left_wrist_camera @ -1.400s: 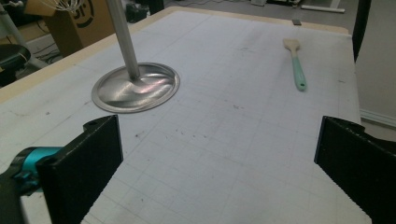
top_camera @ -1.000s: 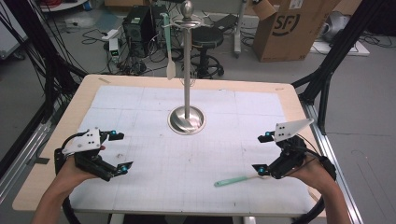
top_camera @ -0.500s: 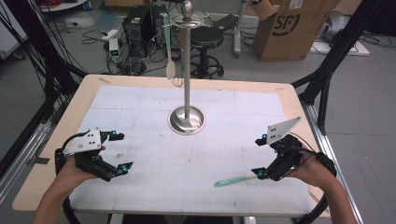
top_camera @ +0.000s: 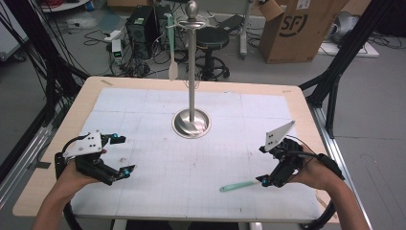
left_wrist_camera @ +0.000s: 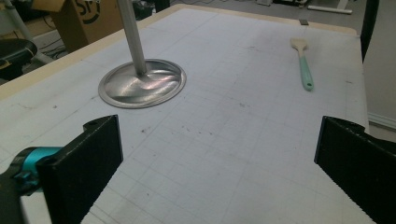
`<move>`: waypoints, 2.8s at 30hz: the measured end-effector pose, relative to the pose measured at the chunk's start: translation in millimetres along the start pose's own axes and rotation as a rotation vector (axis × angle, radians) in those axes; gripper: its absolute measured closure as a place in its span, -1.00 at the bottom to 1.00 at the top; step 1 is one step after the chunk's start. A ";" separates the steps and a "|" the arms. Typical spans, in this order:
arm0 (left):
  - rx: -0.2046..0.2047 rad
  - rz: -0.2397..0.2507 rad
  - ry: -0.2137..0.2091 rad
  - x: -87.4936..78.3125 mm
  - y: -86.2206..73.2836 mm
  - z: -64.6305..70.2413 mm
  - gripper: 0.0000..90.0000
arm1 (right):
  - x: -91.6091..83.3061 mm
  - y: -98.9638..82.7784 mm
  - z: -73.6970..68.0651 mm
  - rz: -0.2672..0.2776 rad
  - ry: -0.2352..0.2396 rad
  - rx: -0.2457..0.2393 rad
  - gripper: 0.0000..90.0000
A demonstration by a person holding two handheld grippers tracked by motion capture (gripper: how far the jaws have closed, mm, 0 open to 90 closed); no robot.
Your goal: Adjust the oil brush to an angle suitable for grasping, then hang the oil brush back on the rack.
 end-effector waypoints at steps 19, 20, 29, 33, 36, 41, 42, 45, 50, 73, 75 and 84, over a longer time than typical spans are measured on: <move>-0.001 -0.002 0.003 -1.3 -0.5 -0.1 -0.96 | 23.8 -8.7 -1.5 -0.152 -0.009 -0.041 -1.00; -0.003 -0.003 0.004 -1.4 -0.7 -0.3 -0.96 | 25.4 -9.4 -1.0 -0.158 -0.013 -0.044 -1.00; -0.005 -0.007 0.013 -1.6 -1.7 -1.2 -0.96 | 39.2 -18.3 2.4 -0.205 -0.019 -0.043 -1.00; -0.005 -0.012 0.011 -1.0 -2.4 -1.0 -0.96 | 43.9 -21.6 2.0 -0.222 -0.016 -0.049 -1.00; -0.005 -0.012 0.011 -0.9 -2.6 -1.0 -0.96 | 48.0 -24.0 1.5 -0.235 -0.011 -0.050 -1.00; -0.005 -0.012 0.012 -1.5 -2.8 -1.1 -0.96 | 55.1 -27.2 2.9 -0.263 -0.016 -0.068 -1.00; -0.004 -0.014 0.013 -1.8 -3.0 -1.4 -0.96 | 55.9 -27.8 2.7 -0.271 -0.019 -0.072 -0.95; -0.008 -0.013 0.011 -1.9 -3.3 -1.3 -0.96 | 58.6 -28.5 2.9 -0.289 -0.021 -0.090 -0.85; -0.011 -0.010 0.014 -2.0 -3.3 -1.7 -0.96 | 62.9 -30.0 5.1 -0.312 -0.021 -0.100 -0.84; -0.011 -0.009 0.011 -2.2 -3.3 -1.9 -0.96 | 74.5 -33.8 4.4 -0.386 -0.036 -0.169 -0.06; -0.014 -0.009 0.013 -2.4 -3.5 -2.5 -0.96 | 75.0 -34.0 4.2 -0.391 -0.037 -0.168 0.00; -0.013 -0.011 0.011 -1.7 -3.9 -2.6 -0.96 | 77.3 -34.2 2.8 -0.434 -0.037 -0.196 0.33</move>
Point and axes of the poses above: each handheld gripper's, and its own axes: x roughly forward along the jaws, y roughly out of its top, z roughly to its right, the point moved 7 cm from there along x, roughly forward along the jaws, and after that the axes turned 11 degrees about x, right-handed, at the moved point
